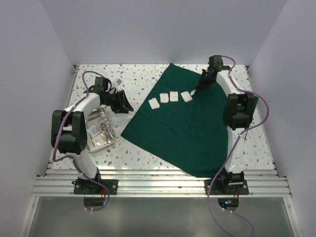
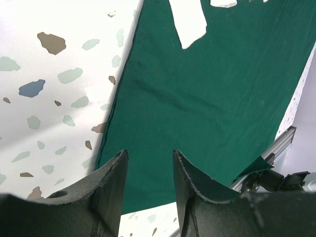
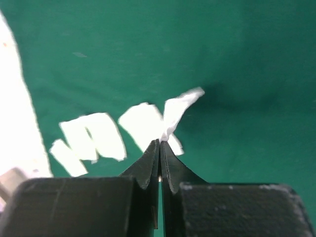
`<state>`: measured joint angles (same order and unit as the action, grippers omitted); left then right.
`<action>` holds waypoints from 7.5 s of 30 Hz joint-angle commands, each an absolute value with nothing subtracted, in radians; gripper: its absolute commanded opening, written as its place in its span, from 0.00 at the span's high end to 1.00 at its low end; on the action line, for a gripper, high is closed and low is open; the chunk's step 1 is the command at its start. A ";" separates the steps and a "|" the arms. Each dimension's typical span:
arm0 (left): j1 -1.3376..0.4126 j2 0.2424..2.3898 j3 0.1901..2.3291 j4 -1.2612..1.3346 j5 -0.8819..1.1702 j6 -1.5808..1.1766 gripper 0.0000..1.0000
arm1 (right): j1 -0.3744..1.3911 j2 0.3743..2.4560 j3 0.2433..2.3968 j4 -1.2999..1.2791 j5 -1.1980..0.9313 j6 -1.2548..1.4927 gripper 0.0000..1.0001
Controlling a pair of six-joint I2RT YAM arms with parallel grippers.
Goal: Prepare the surgical pack
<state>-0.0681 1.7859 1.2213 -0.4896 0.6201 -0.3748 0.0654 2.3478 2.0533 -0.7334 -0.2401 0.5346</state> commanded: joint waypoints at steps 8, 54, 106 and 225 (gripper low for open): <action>-0.075 1.790 1.221 -0.465 0.650 -0.377 0.55 | 0.126 2.232 2.020 -0.577 -0.373 0.652 1.00; -0.077 1.786 1.224 -0.471 0.661 -0.370 0.54 | 0.110 2.312 1.927 -0.658 -0.339 0.472 1.00; -0.077 1.795 1.215 -0.463 0.673 -0.377 0.54 | 0.107 2.281 1.977 -0.755 -0.227 0.367 0.65; -0.167 1.646 0.870 0.528 0.970 -1.100 0.33 | 0.234 1.889 1.783 -0.752 -0.423 0.626 1.00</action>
<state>-0.1440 1.6989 0.9119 0.2096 0.9558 -0.9031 0.1932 2.0071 1.8286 -0.7963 -0.3496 0.5304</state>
